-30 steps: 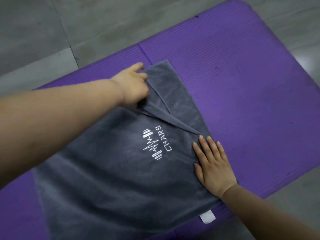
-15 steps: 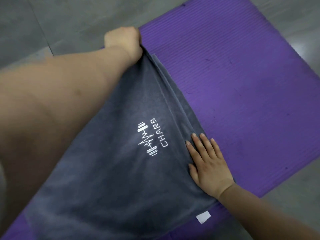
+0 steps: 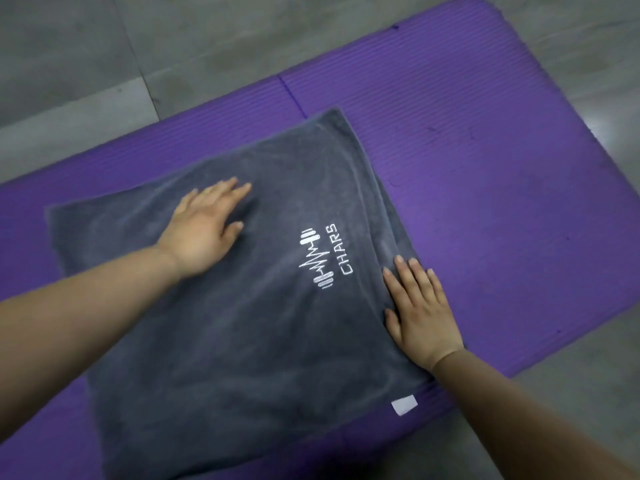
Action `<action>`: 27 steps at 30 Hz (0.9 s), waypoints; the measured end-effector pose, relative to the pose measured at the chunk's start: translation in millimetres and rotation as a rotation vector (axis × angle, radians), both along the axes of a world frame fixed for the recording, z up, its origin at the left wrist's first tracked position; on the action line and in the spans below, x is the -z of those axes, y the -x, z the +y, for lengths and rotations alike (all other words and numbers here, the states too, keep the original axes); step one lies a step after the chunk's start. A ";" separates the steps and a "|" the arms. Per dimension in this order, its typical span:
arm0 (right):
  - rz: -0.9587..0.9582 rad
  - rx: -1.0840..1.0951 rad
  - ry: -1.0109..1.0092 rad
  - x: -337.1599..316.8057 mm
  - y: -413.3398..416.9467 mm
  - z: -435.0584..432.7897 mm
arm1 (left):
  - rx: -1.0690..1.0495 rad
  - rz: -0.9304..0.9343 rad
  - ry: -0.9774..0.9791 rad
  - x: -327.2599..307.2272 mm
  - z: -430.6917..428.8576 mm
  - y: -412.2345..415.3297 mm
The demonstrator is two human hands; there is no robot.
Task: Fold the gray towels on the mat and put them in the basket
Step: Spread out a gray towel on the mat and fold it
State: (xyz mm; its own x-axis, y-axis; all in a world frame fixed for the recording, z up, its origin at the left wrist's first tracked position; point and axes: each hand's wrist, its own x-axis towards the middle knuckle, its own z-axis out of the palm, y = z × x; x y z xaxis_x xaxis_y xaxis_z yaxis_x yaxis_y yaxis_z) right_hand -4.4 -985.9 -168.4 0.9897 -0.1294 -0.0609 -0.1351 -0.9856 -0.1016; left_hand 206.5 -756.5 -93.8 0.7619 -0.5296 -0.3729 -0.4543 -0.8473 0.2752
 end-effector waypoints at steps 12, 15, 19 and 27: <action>0.153 0.746 -0.705 -43.1 -95.1 -2.9 | -0.094 0.006 -0.133 37.9 121.7 111.1; 0.113 0.710 -0.630 -46.7 -97.6 -9.9 | -0.077 -0.001 -0.120 31.2 130.1 120.1; 0.140 0.802 -0.657 -45.0 -88.2 -30.0 | 0.028 -0.027 -0.114 18.3 155.0 152.7; 0.201 0.796 -0.731 -40.2 -12.3 -34.3 | 0.007 0.004 -0.038 28.4 199.3 232.4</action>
